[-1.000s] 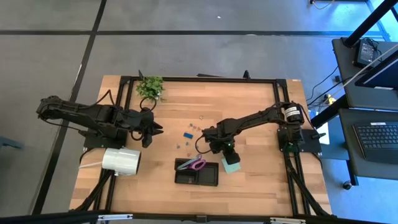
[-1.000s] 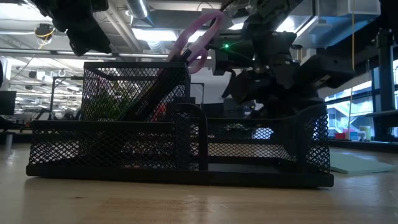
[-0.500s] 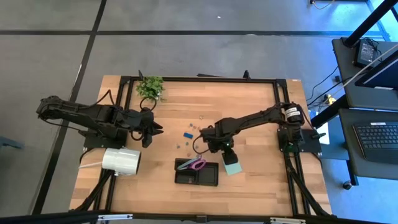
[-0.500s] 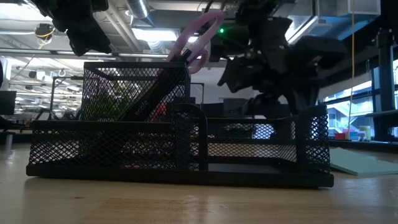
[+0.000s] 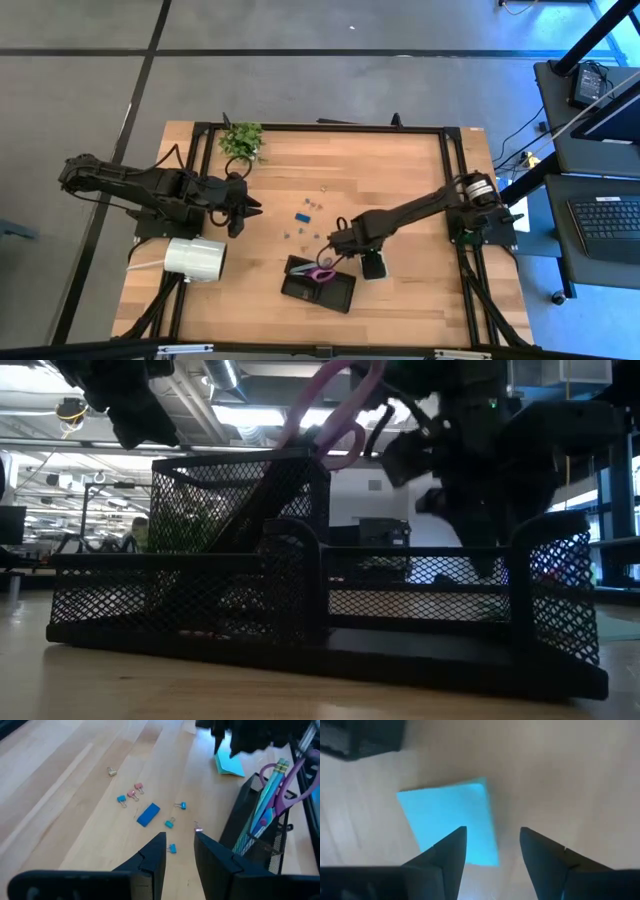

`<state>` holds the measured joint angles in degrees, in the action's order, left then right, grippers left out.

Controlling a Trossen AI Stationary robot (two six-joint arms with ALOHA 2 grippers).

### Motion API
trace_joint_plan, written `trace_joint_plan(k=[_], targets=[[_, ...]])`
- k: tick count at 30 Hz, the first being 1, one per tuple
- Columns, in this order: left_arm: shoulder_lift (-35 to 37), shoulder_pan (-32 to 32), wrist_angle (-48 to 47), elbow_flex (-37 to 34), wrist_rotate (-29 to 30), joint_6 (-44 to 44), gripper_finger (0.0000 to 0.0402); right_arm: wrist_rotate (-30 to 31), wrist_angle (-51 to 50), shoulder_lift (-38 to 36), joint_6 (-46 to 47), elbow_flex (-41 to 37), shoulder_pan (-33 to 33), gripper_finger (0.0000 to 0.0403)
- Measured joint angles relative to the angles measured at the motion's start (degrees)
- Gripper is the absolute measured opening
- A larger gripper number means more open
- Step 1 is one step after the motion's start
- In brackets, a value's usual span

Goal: Pick and place office supplies into organizer
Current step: Put the light blue sticky note into the desk organizer

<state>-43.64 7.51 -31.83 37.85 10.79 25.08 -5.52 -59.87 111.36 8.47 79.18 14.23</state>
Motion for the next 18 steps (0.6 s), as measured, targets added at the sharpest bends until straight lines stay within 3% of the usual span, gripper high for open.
trace_joint_plan(k=[6, 12, 18], targets=[[0.0, 0.0, 0.0, 0.0, 0.0, -2.2, 0.0095, 1.4, -0.3, -5.1, 8.5, 0.0, 0.1, 0.0188], [0.0, 0.0, 0.4, 0.0, 0.0, -1.8, 0.0095, 0.9, -0.4, -7.9, 22.8, -1.0, 1.9, 0.0188], [0.0, -0.5, 10.8, 0.0, -0.7, -6.7, 0.0095, 1.1, 3.4, -11.9, 35.8, -6.6, 5.6, 0.0188]])
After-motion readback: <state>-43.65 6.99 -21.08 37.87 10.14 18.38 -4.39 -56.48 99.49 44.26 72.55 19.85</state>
